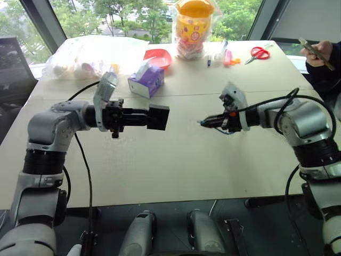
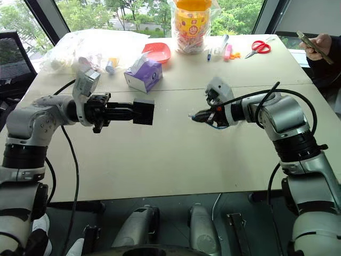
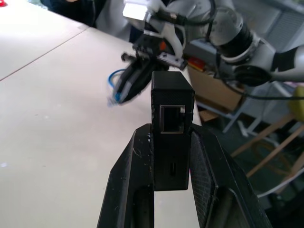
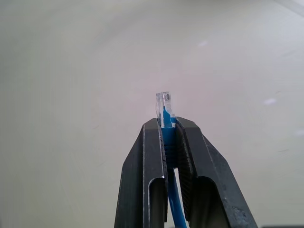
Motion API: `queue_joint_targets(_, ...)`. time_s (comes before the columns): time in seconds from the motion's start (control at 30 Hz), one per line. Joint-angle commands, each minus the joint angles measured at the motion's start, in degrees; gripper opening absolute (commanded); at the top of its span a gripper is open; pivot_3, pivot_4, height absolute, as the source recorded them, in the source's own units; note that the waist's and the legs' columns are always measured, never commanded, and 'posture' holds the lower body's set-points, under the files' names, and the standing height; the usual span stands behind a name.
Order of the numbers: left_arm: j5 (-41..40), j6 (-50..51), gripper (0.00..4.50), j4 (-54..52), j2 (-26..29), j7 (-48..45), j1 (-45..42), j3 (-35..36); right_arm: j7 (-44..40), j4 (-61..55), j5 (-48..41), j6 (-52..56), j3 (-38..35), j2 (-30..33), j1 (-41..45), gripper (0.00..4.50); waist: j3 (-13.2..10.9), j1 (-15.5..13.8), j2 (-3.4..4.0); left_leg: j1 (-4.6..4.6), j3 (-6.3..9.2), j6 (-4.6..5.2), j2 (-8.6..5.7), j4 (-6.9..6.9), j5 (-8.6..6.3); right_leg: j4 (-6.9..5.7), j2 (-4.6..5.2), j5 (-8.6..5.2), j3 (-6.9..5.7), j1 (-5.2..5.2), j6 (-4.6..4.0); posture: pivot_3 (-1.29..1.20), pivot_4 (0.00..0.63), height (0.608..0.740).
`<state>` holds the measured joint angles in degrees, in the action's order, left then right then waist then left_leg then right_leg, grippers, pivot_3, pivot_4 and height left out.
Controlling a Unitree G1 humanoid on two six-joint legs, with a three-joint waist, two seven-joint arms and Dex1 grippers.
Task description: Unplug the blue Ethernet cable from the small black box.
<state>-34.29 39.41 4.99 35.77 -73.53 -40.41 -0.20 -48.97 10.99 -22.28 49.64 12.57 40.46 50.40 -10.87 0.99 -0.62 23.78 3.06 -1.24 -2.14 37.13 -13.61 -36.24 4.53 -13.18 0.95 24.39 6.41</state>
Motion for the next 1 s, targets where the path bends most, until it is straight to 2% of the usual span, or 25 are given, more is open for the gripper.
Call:
queue_joint_targets(0.03, 10.7, -16.4, 0.43, 2.7, -5.9, 7.5, 1.7, -4.4, 16.0, 12.3, 8.7, -14.0, -4.8, -6.2, 3.7, 0.05, 0.0, -0.4, -0.02, -0.02, -0.01, 0.02, 0.0, -0.02, 0.05, 0.03, 0.01, 0.01, 0.01, -0.01, -0.01, 0.0, 0.15, 0.74)
queue_joint_targets(0.1, 15.5, -24.5, 0.43, 7.7, -10.5, 12.7, 1.5, -5.6, 20.9, 16.8, 10.4, -14.1, -6.3, -9.1, 4.8, 0.05, 0.0, -0.6, -0.02, 0.07, 0.01, 0.02, -0.03, -0.01, 0.11, 0.03, 0.06, 0.03, 0.01, 0.01, -0.04, 0.0, 0.15, 0.74)
queue_joint_targets(0.2, 18.8, -31.7, 0.43, 14.8, -15.9, 17.9, 0.6, -5.6, 25.3, 20.2, 11.8, -14.6, -8.1, -12.3, 5.4, 1.16, 0.0, -0.7, -0.03, 0.29, 0.04, 0.03, -0.09, -0.01, 0.11, 0.04, 0.11, 0.07, 0.01, 0.19, 0.0, 0.0, 0.15, 0.74)
queue_joint_targets(0.4, 25.5, -46.2, 0.43, 29.7, -22.8, 23.8, -1.6, -7.1, 26.5, 14.0, 11.3, -9.1, -10.5, -14.2, 2.2, 4.26, 0.0, -0.3, 0.0, 0.39, 0.01, 0.07, -0.14, -0.03, 0.09, 0.02, 0.09, 0.1, -0.02, 0.29, 0.04, 0.0, 0.15, 0.74)
queue_joint_targets(0.43, 26.0, -47.6, 0.43, 31.2, -23.5, 24.0, -1.9, -7.2, 26.5, 11.9, 11.2, -7.5, -11.0, -13.8, 1.5, 4.44, 0.0, -0.3, 0.0, 0.39, 0.01, 0.07, -0.15, -0.03, 0.09, 0.02, 0.08, 0.1, -0.03, 0.29, 0.05, 0.0, 0.15, 0.74)
queue_joint_targets(0.6, 27.3, -51.5, 0.43, 36.8, -25.6, 24.7, -2.8, -7.1, 25.9, -0.5, 8.4, 2.6, -15.5, -11.4, -2.9, 4.44, 0.0, -0.3, 0.0, 0.38, 0.01, 0.1, -0.15, 0.0, 0.09, -0.02, 0.05, 0.11, -0.03, 0.29, 0.08, 0.0, 0.15, 0.74)
queue_joint_targets(0.77, 29.5, -54.6, 0.43, 43.7, -25.7, 25.9, -1.9, -7.2, 27.0, -17.5, 6.1, 12.7, -19.2, -8.9, -13.5, 4.44, 0.1, -0.5, -0.02, 0.33, 0.14, 0.16, -0.12, 0.05, 0.06, 0.01, 0.05, 0.11, -0.12, 0.14, 0.09, 0.0, 0.15, 0.74)
queue_joint_targets(1.0, 28.2, -51.9, 3.82, 43.3, -22.7, 20.9, 0.2, -6.6, 26.5, -29.0, 2.5, 21.4, -22.2, -7.9, -18.8, 4.5, 0.1, 0.0, 0.05, -0.08, 0.01, 0.24, -0.04, 0.05, 0.1, -0.03, -0.01, 0.12, -0.01, -0.11, 0.08, 0.0, 0.15, 0.74)
